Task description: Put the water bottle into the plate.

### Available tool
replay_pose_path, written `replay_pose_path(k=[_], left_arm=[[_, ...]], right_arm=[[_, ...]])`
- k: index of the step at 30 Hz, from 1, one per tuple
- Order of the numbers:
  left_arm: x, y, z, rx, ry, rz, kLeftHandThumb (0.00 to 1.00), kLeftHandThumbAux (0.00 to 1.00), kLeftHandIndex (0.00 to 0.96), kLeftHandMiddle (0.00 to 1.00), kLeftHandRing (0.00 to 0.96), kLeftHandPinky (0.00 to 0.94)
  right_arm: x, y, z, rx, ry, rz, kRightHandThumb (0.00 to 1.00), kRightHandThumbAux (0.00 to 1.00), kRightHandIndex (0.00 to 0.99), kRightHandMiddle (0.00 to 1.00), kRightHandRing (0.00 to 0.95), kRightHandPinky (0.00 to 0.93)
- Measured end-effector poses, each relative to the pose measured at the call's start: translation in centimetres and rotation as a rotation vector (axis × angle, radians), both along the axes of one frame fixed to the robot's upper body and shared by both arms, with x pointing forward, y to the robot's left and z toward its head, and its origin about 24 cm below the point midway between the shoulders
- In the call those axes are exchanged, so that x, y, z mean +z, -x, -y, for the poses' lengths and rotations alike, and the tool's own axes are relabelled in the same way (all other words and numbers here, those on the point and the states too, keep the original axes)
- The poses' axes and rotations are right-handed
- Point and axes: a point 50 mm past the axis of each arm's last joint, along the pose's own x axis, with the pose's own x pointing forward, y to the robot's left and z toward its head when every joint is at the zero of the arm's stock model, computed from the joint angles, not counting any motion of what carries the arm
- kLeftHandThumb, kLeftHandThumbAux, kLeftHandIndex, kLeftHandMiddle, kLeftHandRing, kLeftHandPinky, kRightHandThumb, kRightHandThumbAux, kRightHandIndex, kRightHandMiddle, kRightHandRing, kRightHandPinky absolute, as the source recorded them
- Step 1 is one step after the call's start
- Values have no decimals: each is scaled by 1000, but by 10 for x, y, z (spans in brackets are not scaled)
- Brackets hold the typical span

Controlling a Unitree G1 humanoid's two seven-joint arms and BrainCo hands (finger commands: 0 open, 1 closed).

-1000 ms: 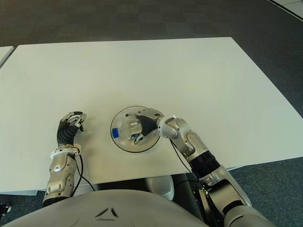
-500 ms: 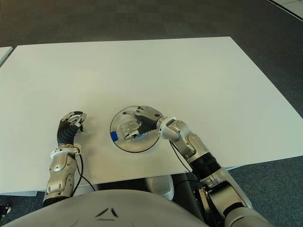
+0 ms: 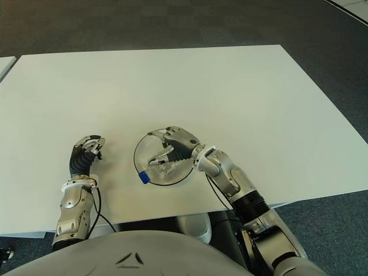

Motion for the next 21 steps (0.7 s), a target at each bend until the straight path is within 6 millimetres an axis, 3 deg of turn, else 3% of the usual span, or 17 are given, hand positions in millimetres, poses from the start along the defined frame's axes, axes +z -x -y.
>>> replay_pose_path(k=[21], left_arm=[[0,0,0,0,0,0,702,722,434,758,758,765]], right_arm=[[21,10,8,-47,-425,64,397,210,0,0,0,0]])
